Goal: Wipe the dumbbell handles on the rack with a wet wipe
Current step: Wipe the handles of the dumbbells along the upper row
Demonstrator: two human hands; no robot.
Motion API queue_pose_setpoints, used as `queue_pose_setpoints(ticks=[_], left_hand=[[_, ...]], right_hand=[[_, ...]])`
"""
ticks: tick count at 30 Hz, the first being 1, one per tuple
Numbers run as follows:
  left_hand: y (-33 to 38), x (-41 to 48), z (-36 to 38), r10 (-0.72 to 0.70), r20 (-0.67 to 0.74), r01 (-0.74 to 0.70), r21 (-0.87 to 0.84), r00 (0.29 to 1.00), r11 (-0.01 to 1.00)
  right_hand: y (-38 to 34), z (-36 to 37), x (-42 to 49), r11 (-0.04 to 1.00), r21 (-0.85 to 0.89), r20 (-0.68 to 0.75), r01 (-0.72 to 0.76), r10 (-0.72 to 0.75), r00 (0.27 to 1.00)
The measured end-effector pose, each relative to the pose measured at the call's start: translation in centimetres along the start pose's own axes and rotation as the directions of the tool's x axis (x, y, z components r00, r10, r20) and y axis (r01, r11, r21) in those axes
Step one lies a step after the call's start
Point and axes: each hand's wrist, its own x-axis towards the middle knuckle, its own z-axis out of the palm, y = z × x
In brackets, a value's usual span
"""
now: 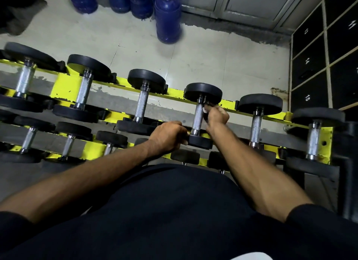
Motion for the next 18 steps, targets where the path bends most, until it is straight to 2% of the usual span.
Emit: queue_pose_setpoints(ticks=[1,2,3,4,6,8,10,12,13,14,16,18], left_hand=[[0.0,0.0,0.0,0.003,0.005,-0.003,0.005,1.0,1.0],[0.1,0.0,-0.1,0.009,0.007,-0.009,0.005,1.0,1.0],[0.1,0.0,-0.1,0.015,0.006,-0.015,0.002,1.0,1.0],[0.1,0.0,0.0,0.017,0.002,-0.017,0.001,1.0,1.0],[0.1,-0.1,0.1,0.015,-0.008,-0.015,0.004,1.0,1.0],[0.0,-0.1,0.2,0.022,-0.013,-0.022,0.008,1.0,1.0],[-0.1,-0.1,0.3,0.031,-0.022,-0.031,0.003,0.999,1.0],[-0.1,-0.1,0.4,0.035,-0.031,-0.035,-0.004,0.999,0.999],[-0.1,-0.1,0.5,0.032,-0.03,-0.032,-0.005,0.999,0.999],[-0.1,-0.2,0.6,0.029,-0.026,-0.029,-0.006,0.999,1.0],[0.0,-0.3,0.7,0.02,-0.026,-0.02,-0.007,0.999,1.0],[0.1,-0.3,0.7,0.01,-0.031,-0.01,-0.006,0.999,1.0]], right_hand=[[0.3,0.0,-0.3,0.982,-0.1,-0.008,0.161,-0.163,0.987],[0.6,0.0,-0.7,0.921,-0.234,0.02,0.311,-0.315,0.949],[0.8,0.0,-0.8,0.816,-0.366,0.077,0.447,-0.452,0.889],[1.0,0.0,-0.8,0.676,-0.472,0.155,0.566,-0.568,0.808],[1.1,-0.4,-0.7,0.348,-0.604,0.356,0.717,-0.687,0.634],[1.1,-0.9,-0.6,0.036,-0.632,0.553,0.774,-0.679,0.483],[1.1,-1.6,0.1,-0.266,-0.577,0.734,0.772,-0.584,0.347],[0.8,-1.9,0.9,-0.5,-0.488,0.858,0.716,-0.426,0.287],[0.6,-1.6,1.3,-0.553,-0.447,0.889,0.703,-0.364,0.279],[0.4,-1.3,1.4,-0.547,-0.428,0.902,0.719,-0.311,0.3],[-0.3,-0.6,0.7,-0.479,-0.43,0.903,0.765,-0.203,0.38],[-0.8,-0.3,-0.1,-0.457,-0.383,0.918,0.803,-0.095,0.385]])
